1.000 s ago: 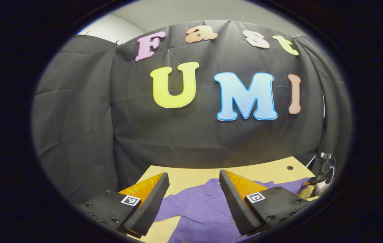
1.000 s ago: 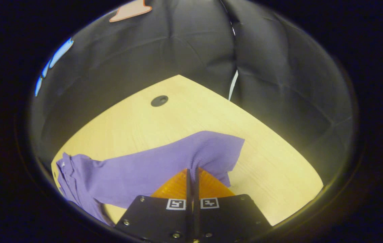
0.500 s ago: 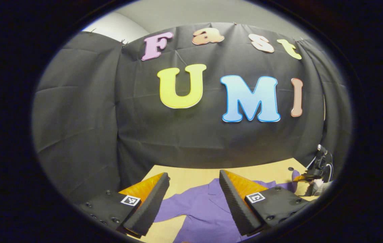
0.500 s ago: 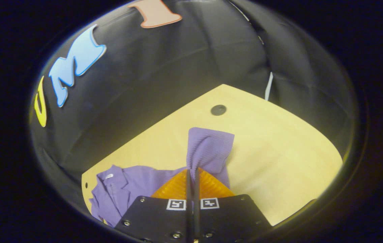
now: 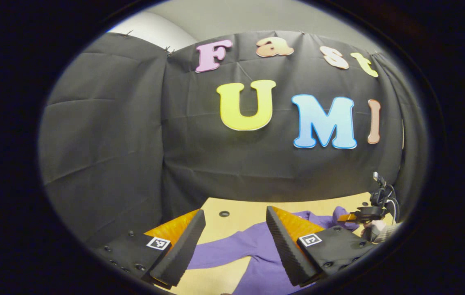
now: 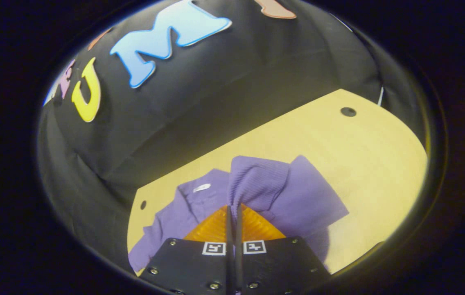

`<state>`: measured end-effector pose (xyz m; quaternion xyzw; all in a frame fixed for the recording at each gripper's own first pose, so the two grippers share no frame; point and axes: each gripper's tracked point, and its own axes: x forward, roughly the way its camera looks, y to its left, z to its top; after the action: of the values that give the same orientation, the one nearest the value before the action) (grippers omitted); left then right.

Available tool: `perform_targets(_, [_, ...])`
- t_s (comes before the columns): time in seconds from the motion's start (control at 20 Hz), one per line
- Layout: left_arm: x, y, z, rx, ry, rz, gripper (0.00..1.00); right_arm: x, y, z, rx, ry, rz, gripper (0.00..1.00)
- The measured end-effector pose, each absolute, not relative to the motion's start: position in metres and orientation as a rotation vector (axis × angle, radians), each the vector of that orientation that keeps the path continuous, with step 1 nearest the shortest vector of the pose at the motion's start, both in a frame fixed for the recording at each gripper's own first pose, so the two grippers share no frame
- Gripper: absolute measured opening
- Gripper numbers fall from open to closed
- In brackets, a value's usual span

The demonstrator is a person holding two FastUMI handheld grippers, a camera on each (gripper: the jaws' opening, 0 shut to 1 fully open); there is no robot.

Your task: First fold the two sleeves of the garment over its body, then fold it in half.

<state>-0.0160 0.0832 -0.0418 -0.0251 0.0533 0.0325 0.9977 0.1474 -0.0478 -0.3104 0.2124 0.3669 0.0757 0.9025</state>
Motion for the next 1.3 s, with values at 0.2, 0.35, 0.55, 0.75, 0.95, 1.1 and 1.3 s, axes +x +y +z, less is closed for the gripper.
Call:
perform_targets(0.2, [-0.035, 0.132, -0.048, -0.044, 0.114, 0.124, 0.95, 0.139, 0.012, -0.315, 0.409, 0.795, 0.266, 0.01])
perform_targets(0.35, [-0.049, 0.166, -0.053, -0.034, 0.121, 0.181, 0.98, 0.124, 0.041, -0.323, 0.377, 0.831, 0.342, 0.01])
perform_targets(0.55, [-0.067, 0.201, -0.062, -0.044, 0.135, 0.241, 1.0, 0.111, 0.068, -0.337, 0.307, 0.879, 0.411, 0.01])
perform_targets(0.75, [-0.078, 0.224, -0.073, -0.067, 0.151, 0.29, 0.99, 0.105, 0.059, -0.34, 0.234, 0.942, 0.441, 0.01])
perform_targets(0.95, [-0.081, 0.235, -0.079, -0.076, 0.164, 0.315, 1.0, 0.102, 0.057, -0.343, 0.168, 0.998, 0.434, 0.02])
perform_targets(1.1, [-0.078, 0.238, -0.082, -0.08, 0.17, 0.32, 1.0, 0.095, 0.061, -0.363, 0.149, 1.019, 0.427, 0.03])
perform_targets(1.3, [-0.069, 0.232, -0.084, -0.089, 0.174, 0.304, 1.0, 0.091, 0.066, -0.357, 0.176, 1.032, 0.447, 0.36])
